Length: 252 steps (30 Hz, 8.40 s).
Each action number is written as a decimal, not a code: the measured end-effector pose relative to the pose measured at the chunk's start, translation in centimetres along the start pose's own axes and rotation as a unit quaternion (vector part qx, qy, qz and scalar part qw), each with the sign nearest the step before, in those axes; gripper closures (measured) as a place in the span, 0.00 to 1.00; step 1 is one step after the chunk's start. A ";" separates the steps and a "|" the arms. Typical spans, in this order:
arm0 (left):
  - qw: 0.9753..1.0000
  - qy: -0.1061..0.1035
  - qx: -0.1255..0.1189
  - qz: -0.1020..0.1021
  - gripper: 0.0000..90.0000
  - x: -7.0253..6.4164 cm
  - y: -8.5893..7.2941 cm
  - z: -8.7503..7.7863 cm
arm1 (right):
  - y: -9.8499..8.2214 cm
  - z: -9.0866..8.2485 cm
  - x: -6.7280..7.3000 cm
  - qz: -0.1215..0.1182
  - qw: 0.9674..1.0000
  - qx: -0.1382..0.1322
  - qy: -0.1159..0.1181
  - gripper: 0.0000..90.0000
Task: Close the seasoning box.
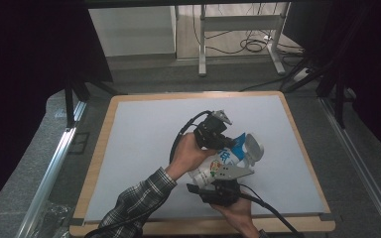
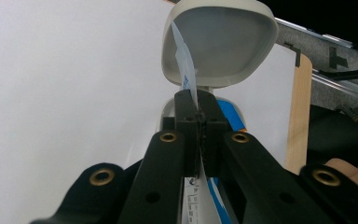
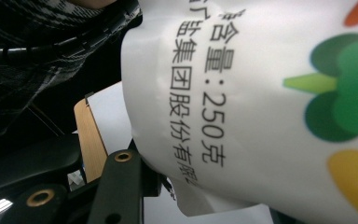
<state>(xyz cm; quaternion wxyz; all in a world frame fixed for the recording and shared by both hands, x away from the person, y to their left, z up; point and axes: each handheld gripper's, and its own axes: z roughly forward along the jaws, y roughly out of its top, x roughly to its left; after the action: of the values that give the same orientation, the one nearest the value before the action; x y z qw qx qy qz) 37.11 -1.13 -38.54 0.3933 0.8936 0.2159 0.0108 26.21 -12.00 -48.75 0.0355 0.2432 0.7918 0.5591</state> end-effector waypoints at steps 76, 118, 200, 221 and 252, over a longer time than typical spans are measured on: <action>1.000 0.000 0.019 -0.011 0.99 0.1 0.9 0.3 | 0.4 -0.2 0.0 0.011 1.000 -0.014 0.007 0.66; 1.000 -0.001 0.022 -0.010 0.99 -0.1 1.2 0.4 | 0.6 -0.3 0.1 0.016 1.000 -0.019 0.011 0.66; 0.999 -0.001 0.036 -0.006 0.99 -0.3 1.9 0.5 | 0.9 -0.5 0.2 0.020 0.999 -0.030 0.014 0.66; 0.999 0.000 0.038 -0.004 0.99 -0.4 2.1 0.5 | 1.0 -0.6 0.2 0.020 0.999 -0.035 0.015 0.66; 0.999 -0.001 0.045 -0.006 0.99 -0.3 2.4 0.8 | 1.1 -0.7 0.1 0.024 0.999 -0.037 0.017 0.66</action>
<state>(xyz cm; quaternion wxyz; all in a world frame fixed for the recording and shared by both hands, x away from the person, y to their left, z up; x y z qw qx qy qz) 37.84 -3.22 -37.34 0.3531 0.9090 0.2215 -0.0020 26.24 -12.23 -47.50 0.0181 0.2510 0.7654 0.5923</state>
